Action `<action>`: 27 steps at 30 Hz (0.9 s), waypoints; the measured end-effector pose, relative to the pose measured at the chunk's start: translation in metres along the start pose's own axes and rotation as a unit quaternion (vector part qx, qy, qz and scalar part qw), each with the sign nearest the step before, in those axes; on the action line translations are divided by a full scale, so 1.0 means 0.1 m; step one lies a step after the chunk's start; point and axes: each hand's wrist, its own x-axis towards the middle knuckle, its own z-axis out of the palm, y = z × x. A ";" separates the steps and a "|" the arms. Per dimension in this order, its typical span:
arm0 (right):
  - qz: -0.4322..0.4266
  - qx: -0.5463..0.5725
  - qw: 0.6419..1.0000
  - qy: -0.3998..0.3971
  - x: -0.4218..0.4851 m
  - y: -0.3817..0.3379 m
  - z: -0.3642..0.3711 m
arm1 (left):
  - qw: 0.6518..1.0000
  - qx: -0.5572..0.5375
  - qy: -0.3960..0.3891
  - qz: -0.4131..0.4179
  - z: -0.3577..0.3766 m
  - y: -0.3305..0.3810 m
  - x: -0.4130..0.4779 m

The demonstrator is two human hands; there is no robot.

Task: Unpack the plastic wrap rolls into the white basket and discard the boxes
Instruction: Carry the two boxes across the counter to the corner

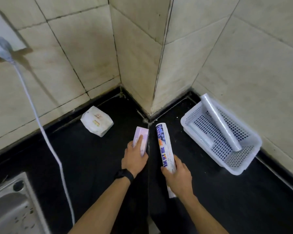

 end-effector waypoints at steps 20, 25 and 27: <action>0.048 -0.029 0.998 0.021 0.39 -0.12 0.49 | 0.989 0.129 0.047 0.056 0.24 0.02 0.66; 0.036 0.002 0.999 -0.012 0.13 0.05 0.11 | 0.983 0.147 0.087 0.075 0.17 0.12 0.55; 0.029 0.001 0.999 0.014 -0.11 0.22 -0.11 | 0.971 0.174 0.115 0.119 0.18 0.23 0.42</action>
